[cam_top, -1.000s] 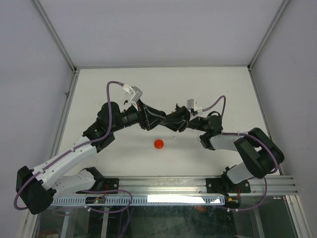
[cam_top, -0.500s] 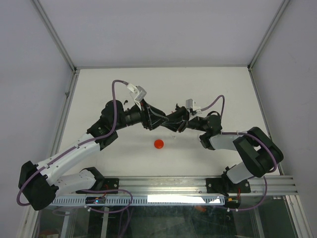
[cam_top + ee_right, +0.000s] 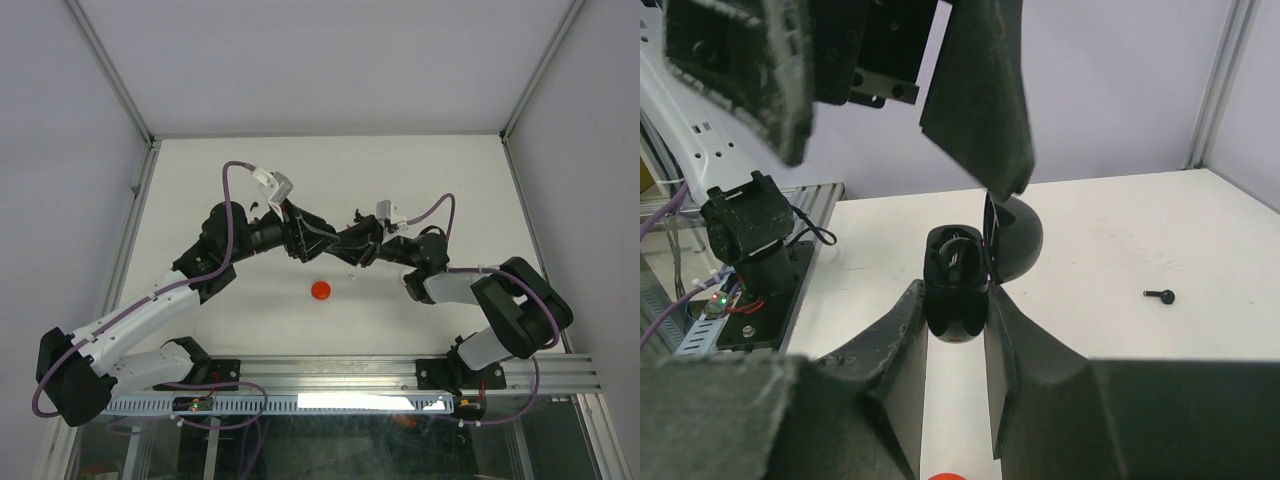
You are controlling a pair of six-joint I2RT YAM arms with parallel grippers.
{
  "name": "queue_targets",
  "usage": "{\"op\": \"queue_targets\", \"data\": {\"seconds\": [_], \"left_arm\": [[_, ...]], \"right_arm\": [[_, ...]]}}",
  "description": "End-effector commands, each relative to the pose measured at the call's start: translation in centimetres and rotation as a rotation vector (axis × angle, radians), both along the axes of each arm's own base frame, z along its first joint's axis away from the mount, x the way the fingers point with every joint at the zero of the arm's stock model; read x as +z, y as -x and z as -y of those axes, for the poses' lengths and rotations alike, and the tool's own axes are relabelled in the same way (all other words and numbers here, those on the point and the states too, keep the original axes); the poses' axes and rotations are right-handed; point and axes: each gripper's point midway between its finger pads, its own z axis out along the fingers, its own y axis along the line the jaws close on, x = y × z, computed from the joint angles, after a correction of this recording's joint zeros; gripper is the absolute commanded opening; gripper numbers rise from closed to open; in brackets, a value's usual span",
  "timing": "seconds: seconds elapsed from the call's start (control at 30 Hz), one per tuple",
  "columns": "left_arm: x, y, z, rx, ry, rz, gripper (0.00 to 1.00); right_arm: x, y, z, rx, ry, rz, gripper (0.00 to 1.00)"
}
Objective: Insert the wireless bluetooth earbuds into the charging case
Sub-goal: Place the earbud in the charging case, then move the earbud to the center of the board.
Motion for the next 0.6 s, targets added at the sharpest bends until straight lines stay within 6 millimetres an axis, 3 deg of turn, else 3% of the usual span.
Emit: {"op": "queue_targets", "data": {"seconds": [0.0, 0.23, 0.43, 0.57], "left_arm": [[3.4, -1.9, -2.0, 0.147, 0.041, 0.076, 0.66], [2.4, -4.8, -5.2, 0.399, -0.006, 0.02, 0.71], [-0.6, -8.4, -7.6, 0.615, -0.148, -0.071, 0.73], [-3.5, -11.9, -10.0, 0.724, -0.231, -0.169, 0.73]], "right_arm": [[2.0, -0.6, 1.3, -0.097, -0.056, 0.088, 0.0], [-0.2, -2.2, 3.0, -0.265, 0.042, 0.049, 0.0], [-1.5, -3.1, 4.7, -0.385, 0.129, 0.038, 0.0], [-1.8, -3.1, 5.7, -0.434, 0.163, 0.028, 0.0]]}}
